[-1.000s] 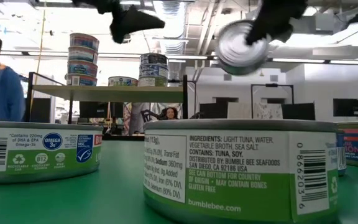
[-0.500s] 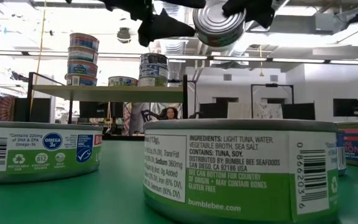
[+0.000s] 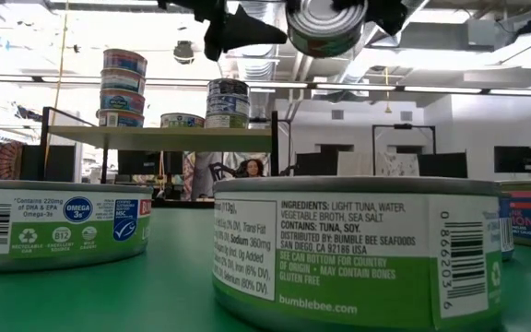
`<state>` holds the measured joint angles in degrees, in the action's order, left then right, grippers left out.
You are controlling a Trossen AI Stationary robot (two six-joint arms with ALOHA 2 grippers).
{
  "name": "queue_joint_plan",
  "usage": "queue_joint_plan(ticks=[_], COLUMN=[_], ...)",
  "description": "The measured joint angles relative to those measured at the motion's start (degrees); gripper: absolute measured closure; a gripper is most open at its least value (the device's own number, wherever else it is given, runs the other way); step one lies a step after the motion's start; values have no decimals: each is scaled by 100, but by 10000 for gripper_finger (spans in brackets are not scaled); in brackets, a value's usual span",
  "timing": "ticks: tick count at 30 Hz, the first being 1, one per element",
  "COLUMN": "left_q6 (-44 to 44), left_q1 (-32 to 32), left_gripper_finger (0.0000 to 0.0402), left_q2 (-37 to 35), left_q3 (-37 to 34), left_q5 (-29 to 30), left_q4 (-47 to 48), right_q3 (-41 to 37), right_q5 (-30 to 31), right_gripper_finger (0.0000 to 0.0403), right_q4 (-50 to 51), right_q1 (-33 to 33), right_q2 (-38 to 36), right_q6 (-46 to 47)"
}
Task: Stack canned seafood by type on shelf
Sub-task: Stack the red tuna can on top of the dark blue tuna can on the shelf
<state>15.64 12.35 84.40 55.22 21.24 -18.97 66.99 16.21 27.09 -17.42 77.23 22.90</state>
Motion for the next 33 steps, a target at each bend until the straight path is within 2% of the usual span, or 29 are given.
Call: queue_joint_plan(ticks=[7, 11, 17, 20, 27, 30, 33], left_q6=[147, 131, 563, 692, 762, 857, 886], left_q1=[-79, -77, -69, 45, 644, 897, 1086], left_gripper_finger=[116, 120, 135, 137, 137, 137, 137], left_q2=[0, 0, -209, -408, -1191, -1437, -1552], left_q3=[0, 3, 32, 24, -15, -21, -22], left_q5=[-607, -634, -562, -217, 1360, 1507, 1276], left_q4=[-70, -144, 123, 533, 1660, 1949, 1924], right_q3=[4, 4, 4, 4, 10, 11, 227], right_q5=[-20, -40, 159, 157, 37, 35, -9], right_gripper_finger=[237, 237, 237, 237, 237, 237, 237], right_q4=[-513, -887, -1684, -2068, -2750, -2784, -2645], right_q1=[-17, -10, 173, 341, 881, 1200, 1548], right_q2=[-2, -2, -75, -101, -61, 83, 342], right_q6=[-281, -397, -589, -762, -1357, -1735, -2086])
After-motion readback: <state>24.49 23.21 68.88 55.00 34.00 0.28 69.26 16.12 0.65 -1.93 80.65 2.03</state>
